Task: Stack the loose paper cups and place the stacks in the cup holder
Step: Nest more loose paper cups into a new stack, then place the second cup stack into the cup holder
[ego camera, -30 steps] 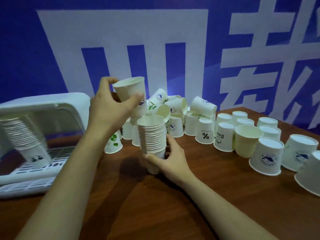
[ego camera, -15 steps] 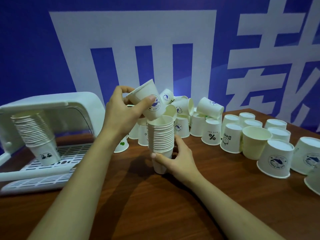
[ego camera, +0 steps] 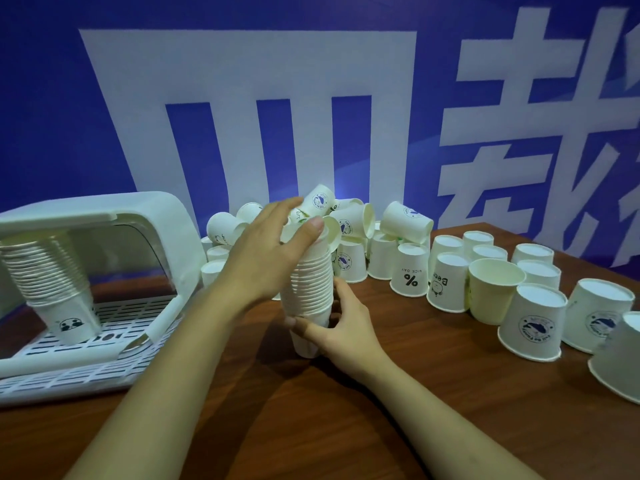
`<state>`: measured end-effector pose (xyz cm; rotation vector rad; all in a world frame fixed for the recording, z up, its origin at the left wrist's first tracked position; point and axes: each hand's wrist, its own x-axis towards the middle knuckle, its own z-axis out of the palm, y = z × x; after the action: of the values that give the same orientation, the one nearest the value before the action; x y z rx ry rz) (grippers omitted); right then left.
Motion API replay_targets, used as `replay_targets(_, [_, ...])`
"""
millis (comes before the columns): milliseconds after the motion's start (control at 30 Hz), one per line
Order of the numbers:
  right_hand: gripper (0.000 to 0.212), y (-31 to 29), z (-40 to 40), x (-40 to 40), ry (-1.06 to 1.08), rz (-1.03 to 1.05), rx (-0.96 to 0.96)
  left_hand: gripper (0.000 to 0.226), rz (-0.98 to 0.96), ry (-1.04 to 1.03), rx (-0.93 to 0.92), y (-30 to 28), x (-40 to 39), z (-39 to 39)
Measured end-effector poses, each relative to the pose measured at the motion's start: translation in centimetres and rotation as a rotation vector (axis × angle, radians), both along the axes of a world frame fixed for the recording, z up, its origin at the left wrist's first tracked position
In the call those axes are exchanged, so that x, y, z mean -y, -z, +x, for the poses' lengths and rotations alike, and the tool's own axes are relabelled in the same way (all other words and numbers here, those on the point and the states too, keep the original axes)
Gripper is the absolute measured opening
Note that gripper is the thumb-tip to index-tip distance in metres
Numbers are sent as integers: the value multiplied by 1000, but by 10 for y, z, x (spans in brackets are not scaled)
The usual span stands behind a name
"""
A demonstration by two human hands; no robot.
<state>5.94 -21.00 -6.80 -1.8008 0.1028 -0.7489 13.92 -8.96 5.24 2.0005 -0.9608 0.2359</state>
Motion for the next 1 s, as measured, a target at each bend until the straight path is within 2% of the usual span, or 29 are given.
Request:
replay_targets(233, [72,1,1,1,1,8,-6,78,219,-135,30,14,8,-8])
replay_targets(367, [75,4,0,2,-60,-11,-81,78,226,-136,33,15,6,-15])
replay_targets(433, [74,4,-1,3,-80,-52,-138,85,149,-63,-80,14,5,-15])
replay_targets(533, [66,-1,-3,4,-61,-5,-103,107,-226,125,-470,18,-1,-16])
replay_targets(567, [64,-3,-4,3,-61,27,-82,107,-337,159,-607,22,-5,-15])
replay_targets(600, [63,-6,-5,3,-71,58,-59,98,-390,204,-689,29,-7,-14])
replay_targets(633, [63,-8,-6,3,-92,80,-40,82,-360,230,-710,34,-12,-17])
replay_targets(667, [63,-11,-7,2,-120,83,-33,69,-291,239,-688,42,-17,-21])
replay_targets(700, [61,-14,-7,1,-163,66,-35,67,-203,225,-640,51,-22,-25])
replay_targets(767, [59,-16,-9,-3,-292,3,-77,75,-123,156,-554,65,-34,-33])
replay_targets(833, [78,-11,-10,-7,-417,-72,-157,80,-167,86,-526,70,-50,-39])
replay_targets(900, [110,-3,-10,-12,-499,-144,-282,79,-215,-34,-458,63,-71,-46])
replay_targets(933, [120,-1,-10,-14,-506,-198,-337,75,-217,-121,-381,58,-83,-48])
replay_targets(1000, [126,1,-10,-16,-467,-302,-392,67,-122,-328,-175,38,-112,-50])
